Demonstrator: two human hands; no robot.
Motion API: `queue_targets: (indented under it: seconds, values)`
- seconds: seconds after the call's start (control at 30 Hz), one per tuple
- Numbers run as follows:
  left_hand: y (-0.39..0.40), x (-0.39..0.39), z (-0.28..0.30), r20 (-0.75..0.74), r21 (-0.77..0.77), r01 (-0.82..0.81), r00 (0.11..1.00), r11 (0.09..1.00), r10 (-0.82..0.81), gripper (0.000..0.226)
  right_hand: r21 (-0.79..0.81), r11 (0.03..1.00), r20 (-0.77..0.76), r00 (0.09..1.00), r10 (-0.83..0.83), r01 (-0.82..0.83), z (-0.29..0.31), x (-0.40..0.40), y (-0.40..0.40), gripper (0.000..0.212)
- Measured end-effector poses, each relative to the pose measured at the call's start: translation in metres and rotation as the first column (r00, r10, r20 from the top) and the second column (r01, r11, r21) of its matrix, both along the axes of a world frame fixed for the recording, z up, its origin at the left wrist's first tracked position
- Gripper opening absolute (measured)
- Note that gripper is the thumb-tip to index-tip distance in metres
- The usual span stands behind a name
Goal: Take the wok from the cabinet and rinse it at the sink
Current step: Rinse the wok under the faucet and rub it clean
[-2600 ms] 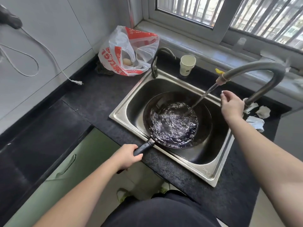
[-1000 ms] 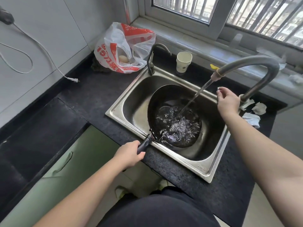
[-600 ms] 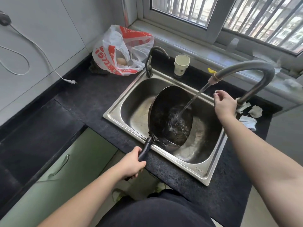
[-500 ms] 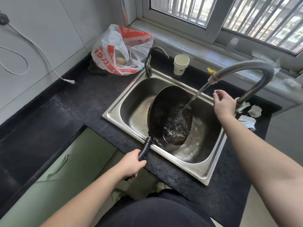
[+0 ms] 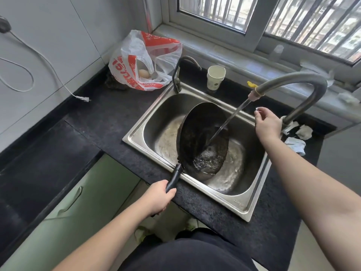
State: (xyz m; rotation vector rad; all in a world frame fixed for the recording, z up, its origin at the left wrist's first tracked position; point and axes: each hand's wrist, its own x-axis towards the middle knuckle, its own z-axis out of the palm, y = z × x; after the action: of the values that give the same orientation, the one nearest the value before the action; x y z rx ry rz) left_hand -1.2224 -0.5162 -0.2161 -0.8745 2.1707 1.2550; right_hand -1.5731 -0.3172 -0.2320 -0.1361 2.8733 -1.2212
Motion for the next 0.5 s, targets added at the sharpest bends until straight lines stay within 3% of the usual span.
queue_targets:
  seconds: [0.23, 0.5]
  values:
    - [-0.014, -0.013, 0.031, 0.042, -0.168, 0.086, 0.996, 0.982, -0.08, 0.028, -0.017, 1.0, -0.008, 1.0, -0.007, 0.007, -0.003, -0.001, 0.0, 0.031]
    - [-0.026, -0.024, 0.064, 0.04, -0.241, 0.125, 0.992, 0.962, -0.119, 0.029, -0.05, 0.999, 0.007, 1.0, -0.013, 0.013, 0.001, 0.002, 0.0, 0.029]
